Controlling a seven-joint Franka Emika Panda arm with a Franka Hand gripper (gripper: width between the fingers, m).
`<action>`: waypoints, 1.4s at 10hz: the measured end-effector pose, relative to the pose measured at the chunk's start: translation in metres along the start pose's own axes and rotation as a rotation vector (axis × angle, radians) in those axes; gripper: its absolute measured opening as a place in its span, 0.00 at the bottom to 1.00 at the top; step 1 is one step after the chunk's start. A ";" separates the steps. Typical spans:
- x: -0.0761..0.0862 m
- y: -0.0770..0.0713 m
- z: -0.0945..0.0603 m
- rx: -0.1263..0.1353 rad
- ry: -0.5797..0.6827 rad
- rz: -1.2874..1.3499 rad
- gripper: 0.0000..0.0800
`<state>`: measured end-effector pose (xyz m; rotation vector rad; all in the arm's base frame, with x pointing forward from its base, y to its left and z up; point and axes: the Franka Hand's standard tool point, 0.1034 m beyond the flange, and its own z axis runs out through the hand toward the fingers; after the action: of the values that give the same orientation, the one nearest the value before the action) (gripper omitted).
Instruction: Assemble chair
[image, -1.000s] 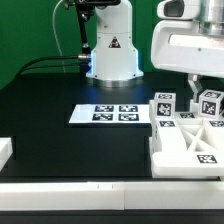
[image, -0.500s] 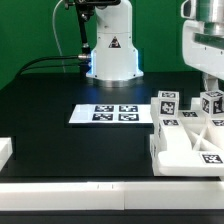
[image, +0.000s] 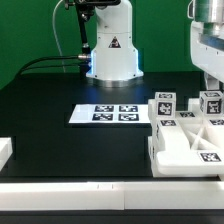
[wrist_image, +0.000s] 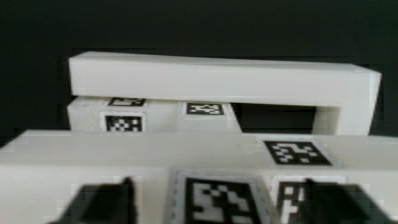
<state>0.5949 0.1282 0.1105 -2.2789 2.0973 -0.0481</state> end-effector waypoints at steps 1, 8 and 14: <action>-0.002 0.003 0.001 -0.018 -0.001 -0.073 0.69; 0.007 0.004 0.003 -0.022 0.024 -1.011 0.81; 0.008 0.002 0.003 -0.020 0.035 -1.030 0.33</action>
Offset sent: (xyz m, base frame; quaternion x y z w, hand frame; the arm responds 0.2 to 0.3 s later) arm -0.0050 0.0055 -0.0020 -0.0424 -0.0265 -0.3980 0.9160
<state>0.5938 0.1203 0.1076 -3.0715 0.7171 -0.0950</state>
